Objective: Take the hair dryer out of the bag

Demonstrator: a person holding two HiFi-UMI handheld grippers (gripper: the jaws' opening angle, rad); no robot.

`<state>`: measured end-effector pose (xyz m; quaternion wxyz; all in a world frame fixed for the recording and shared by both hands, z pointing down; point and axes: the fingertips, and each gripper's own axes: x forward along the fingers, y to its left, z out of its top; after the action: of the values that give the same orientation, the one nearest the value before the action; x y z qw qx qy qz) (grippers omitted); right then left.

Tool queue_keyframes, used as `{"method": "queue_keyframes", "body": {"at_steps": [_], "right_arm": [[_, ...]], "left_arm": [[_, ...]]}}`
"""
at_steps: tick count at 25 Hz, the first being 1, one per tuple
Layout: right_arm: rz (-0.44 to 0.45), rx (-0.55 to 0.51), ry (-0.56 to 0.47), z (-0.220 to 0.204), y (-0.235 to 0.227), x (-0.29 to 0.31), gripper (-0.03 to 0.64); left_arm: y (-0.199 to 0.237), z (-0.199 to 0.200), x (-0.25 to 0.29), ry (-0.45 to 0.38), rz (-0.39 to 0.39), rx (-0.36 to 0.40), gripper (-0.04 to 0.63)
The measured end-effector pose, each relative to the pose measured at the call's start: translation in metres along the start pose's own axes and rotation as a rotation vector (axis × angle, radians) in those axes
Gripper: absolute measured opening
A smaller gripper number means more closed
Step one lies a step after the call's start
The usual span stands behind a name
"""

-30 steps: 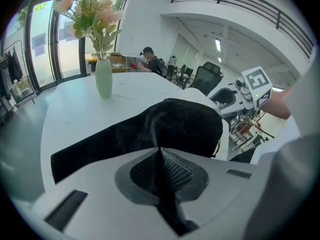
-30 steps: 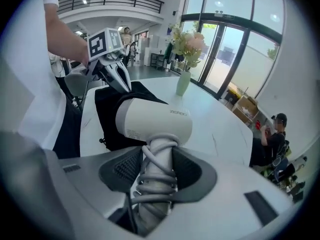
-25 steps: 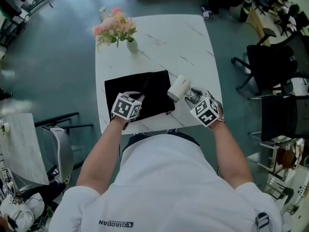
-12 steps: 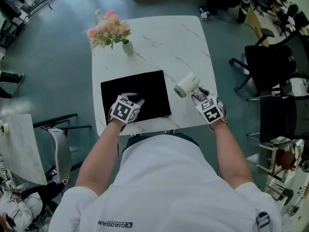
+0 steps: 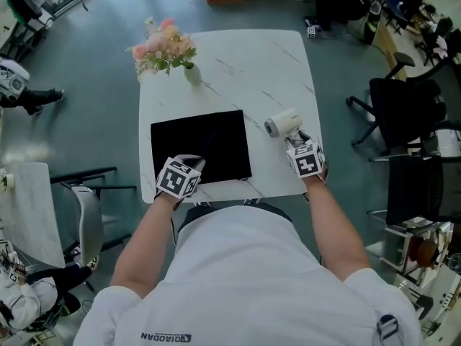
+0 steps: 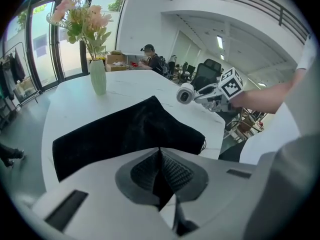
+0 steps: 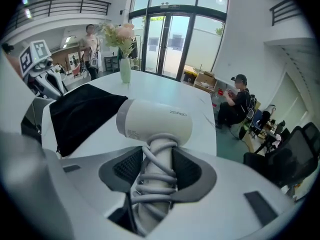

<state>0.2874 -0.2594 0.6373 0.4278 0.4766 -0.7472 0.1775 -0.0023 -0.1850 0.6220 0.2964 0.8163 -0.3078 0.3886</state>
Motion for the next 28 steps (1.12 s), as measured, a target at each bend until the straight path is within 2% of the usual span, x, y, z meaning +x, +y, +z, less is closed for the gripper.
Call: {"method": "queue_keyframes", "body": {"at_steps": [8,16,24,28], "right_arm": [[0.02,0.014,0.016,-0.017,-0.001,0.004,0.201],[0.022,-0.016,0.016,-0.022,0.0,0.009,0.207],[0.043,-0.015,-0.014,-0.02,-0.001,0.009,0.216],[0.009,-0.014,-0.033,-0.02,-0.004,0.0,0.264]], "left_arm": [[-0.01,0.0,-0.006,-0.023,0.024,-0.051,0.017],[-0.024,0.009,-0.006,-0.085,0.069,-0.124,0.018],[-0.046,0.014,-0.011,-0.147,0.11,-0.153,0.018],[-0.05,0.004,-0.016,-0.15,0.122,-0.166,0.018]]}}
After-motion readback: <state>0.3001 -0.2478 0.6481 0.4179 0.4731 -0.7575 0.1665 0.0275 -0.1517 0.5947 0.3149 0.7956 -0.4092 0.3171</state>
